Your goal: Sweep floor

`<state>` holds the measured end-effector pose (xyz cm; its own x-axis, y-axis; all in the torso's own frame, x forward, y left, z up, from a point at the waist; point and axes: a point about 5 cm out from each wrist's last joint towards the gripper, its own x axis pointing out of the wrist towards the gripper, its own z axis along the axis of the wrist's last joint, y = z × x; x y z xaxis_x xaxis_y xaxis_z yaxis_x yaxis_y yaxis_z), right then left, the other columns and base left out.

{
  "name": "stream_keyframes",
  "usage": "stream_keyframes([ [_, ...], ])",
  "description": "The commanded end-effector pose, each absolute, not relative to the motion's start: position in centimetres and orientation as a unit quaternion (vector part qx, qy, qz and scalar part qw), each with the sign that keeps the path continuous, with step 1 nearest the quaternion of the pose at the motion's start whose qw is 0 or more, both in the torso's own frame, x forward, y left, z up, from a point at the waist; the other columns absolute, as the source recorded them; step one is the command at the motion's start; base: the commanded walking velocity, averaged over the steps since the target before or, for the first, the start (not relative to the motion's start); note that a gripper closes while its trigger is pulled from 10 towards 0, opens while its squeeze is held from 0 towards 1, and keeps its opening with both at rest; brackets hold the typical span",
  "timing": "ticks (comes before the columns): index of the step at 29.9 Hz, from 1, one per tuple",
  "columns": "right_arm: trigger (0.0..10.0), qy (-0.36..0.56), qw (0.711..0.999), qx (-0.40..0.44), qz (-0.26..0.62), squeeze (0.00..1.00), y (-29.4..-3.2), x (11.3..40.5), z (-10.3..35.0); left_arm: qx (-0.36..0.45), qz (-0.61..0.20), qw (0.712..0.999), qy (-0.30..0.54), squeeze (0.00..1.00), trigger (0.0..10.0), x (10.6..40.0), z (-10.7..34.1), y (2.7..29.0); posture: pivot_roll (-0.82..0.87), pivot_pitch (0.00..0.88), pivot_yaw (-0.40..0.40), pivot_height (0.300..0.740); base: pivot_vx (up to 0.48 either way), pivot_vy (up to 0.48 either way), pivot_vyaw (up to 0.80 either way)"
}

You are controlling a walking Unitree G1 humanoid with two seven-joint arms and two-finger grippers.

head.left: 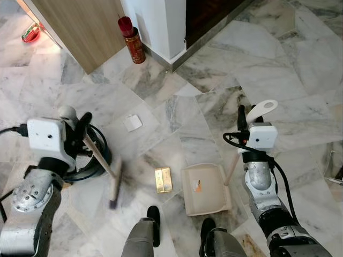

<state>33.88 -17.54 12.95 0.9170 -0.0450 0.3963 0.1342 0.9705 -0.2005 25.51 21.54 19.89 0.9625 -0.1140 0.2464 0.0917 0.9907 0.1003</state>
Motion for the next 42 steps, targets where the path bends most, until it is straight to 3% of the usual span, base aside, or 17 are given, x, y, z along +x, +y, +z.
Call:
stream_keyframes([
  [1,10.0,-0.099,0.986,-0.124,-0.052,0.00,-18.5,32.3,8.6,0.047,-0.047,0.989,-0.131,0.00,10.0,25.2,19.7,22.0,0.28,0.512,0.137,0.740,0.000,0.000,0.00],
  [19,10.0,-0.104,0.984,-0.135,-0.057,0.00,-19.5,31.6,8.5,-0.035,-0.107,0.988,-0.109,0.00,10.0,26.4,17.4,19.3,0.24,0.545,0.132,0.740,0.000,0.000,0.00],
  [30,10.0,-0.090,0.987,-0.124,-0.050,0.00,-19.1,31.0,7.6,-0.103,-0.160,0.980,-0.059,0.00,10.0,26.3,16.6,19.4,0.24,0.547,0.136,0.740,0.000,0.000,0.00],
  [35,10.0,-0.087,0.987,-0.123,-0.048,0.00,-19.0,31.2,7.7,-0.197,-0.145,0.966,-0.089,0.00,10.0,27.1,17.9,19.9,0.24,0.530,0.127,0.740,0.000,0.000,0.00],
  [42,10.0,-0.090,0.988,-0.118,-0.044,0.00,-18.6,31.7,8.1,-0.223,-0.117,0.958,-0.137,0.00,10.0,27.6,19.6,20.9,0.24,0.504,0.120,0.740,0.000,0.000,0.00],
])
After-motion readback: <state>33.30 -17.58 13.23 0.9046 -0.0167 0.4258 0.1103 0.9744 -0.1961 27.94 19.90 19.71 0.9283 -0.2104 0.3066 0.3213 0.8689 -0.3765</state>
